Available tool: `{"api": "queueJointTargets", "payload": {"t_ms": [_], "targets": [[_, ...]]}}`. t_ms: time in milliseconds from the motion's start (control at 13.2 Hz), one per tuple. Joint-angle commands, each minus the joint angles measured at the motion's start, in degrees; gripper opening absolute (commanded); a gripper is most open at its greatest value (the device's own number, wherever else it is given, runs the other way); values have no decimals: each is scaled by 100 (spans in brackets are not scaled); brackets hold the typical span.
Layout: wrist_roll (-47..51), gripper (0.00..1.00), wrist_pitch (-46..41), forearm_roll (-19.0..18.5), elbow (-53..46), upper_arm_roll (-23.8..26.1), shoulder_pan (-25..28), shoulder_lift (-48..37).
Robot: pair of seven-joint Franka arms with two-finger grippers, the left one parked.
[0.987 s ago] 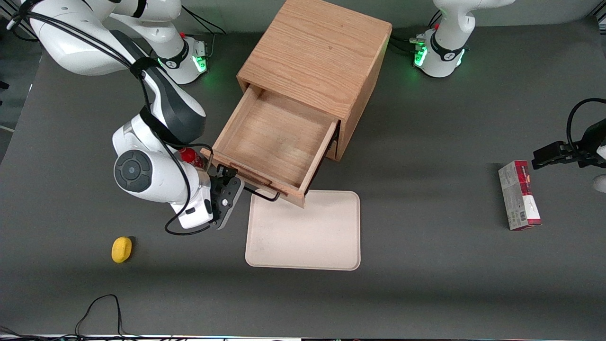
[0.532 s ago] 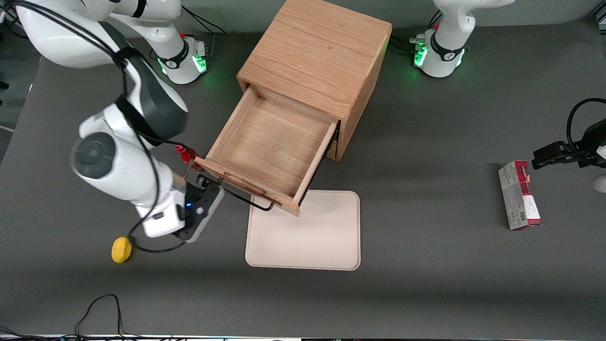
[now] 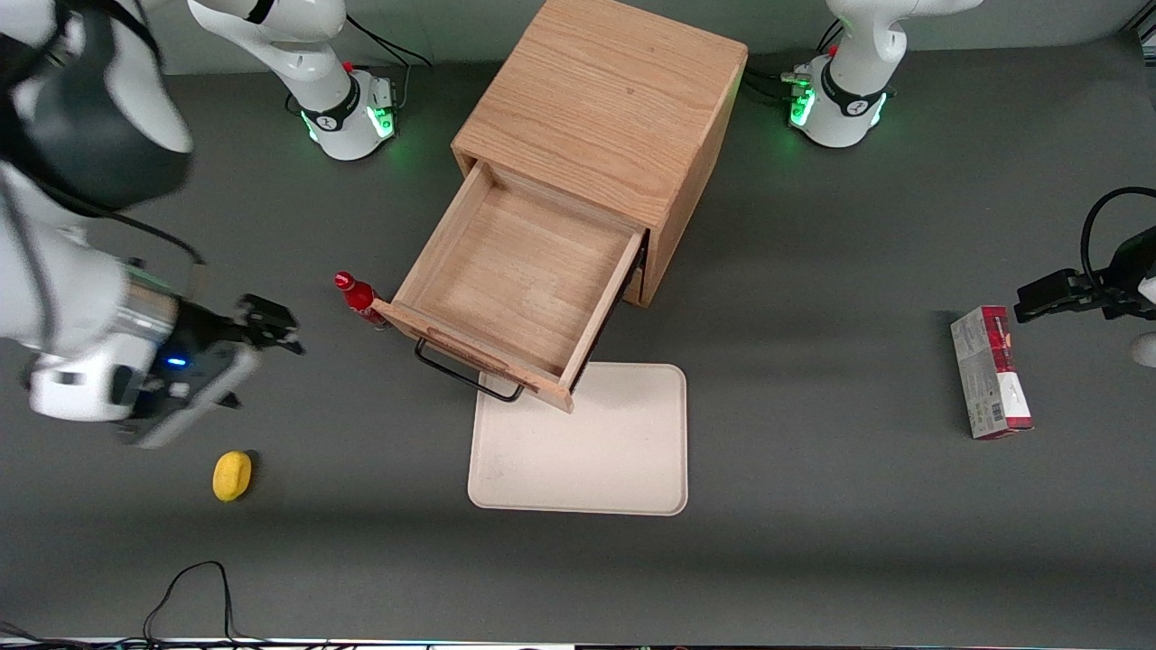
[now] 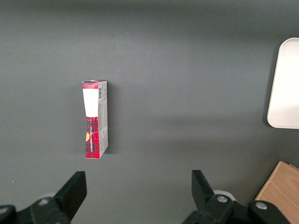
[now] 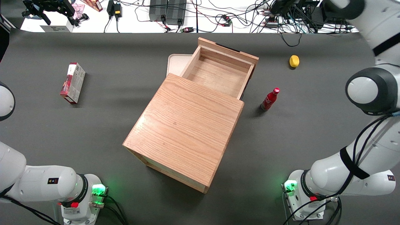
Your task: Open upper drawer
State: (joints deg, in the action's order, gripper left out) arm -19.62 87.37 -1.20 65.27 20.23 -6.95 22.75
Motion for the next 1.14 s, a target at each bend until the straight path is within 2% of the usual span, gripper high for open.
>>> {"api": "queueJointTargets", "payload": {"t_ms": [0, 228, 304, 532, 1063], "targets": [[1087, 100, 122, 331, 1932, -747, 36, -1638], [2258, 100, 516, 357, 4023, -880, 36, -3430], [2269, 100, 544, 305, 4194, -880, 36, -3610], [2234, 100, 501, 339, 4073, -1073, 10, -3576], [2296, 100, 483, 340, 3573, -1074, 19, -3138]]}}
